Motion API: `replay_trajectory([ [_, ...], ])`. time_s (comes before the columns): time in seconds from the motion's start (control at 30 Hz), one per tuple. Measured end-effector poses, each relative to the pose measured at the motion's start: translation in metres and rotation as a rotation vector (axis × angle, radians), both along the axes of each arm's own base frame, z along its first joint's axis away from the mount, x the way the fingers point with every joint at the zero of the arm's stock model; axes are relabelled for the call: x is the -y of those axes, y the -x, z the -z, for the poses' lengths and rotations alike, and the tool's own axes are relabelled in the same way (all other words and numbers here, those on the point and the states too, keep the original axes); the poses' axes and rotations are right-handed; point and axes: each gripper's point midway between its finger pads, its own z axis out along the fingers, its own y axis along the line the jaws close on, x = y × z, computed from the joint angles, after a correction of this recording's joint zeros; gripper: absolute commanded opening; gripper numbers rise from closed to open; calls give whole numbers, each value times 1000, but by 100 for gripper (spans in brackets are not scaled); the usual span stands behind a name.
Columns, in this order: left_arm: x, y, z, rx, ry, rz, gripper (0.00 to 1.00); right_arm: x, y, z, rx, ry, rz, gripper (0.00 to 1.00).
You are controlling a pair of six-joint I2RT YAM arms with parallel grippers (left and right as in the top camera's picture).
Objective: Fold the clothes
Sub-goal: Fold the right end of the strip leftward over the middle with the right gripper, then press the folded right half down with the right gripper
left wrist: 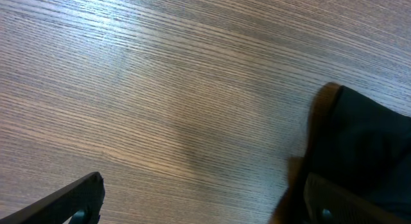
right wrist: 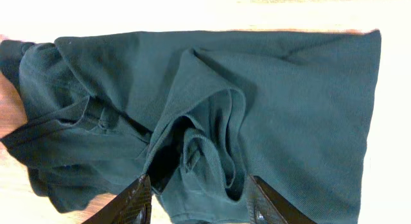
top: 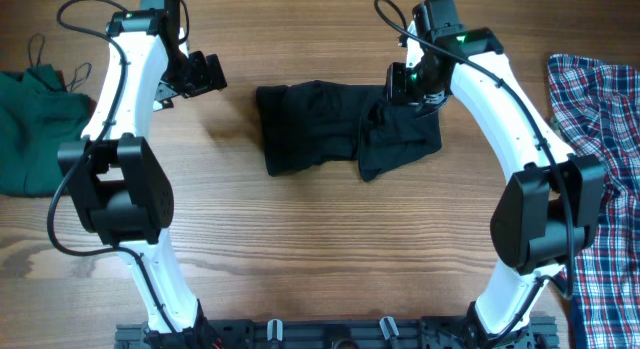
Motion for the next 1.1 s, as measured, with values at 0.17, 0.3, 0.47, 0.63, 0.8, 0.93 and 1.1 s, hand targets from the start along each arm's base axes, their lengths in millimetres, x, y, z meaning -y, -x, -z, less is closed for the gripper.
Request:
replay_trajectory([
  [0.17, 4, 1, 0, -2, 23, 4, 100, -1, 10, 50, -29, -41, 88, 46],
  [0.3, 5, 1, 0, -3, 26, 4, 100, -15, 26, 67, -88, -136, 95, 46],
  [0.47, 5, 1, 0, -3, 26, 4, 100, -82, 38, 44, -93, -391, -86, 55],
  [0.63, 5, 1, 0, -2, 26, 4, 100, -121, 55, 14, -48, -608, -343, 52],
  [0.8, 5, 1, 0, -2, 26, 4, 100, -107, 47, -10, 92, -524, -415, 59],
  [0.93, 5, -3, -1, 14, 29, 5, 100, -60, 38, 15, 75, -211, -260, 64],
  [1.1, 22, -3, -2, 16, 122, 18, 100, -26, 40, 30, 7, -61, -96, 67],
])
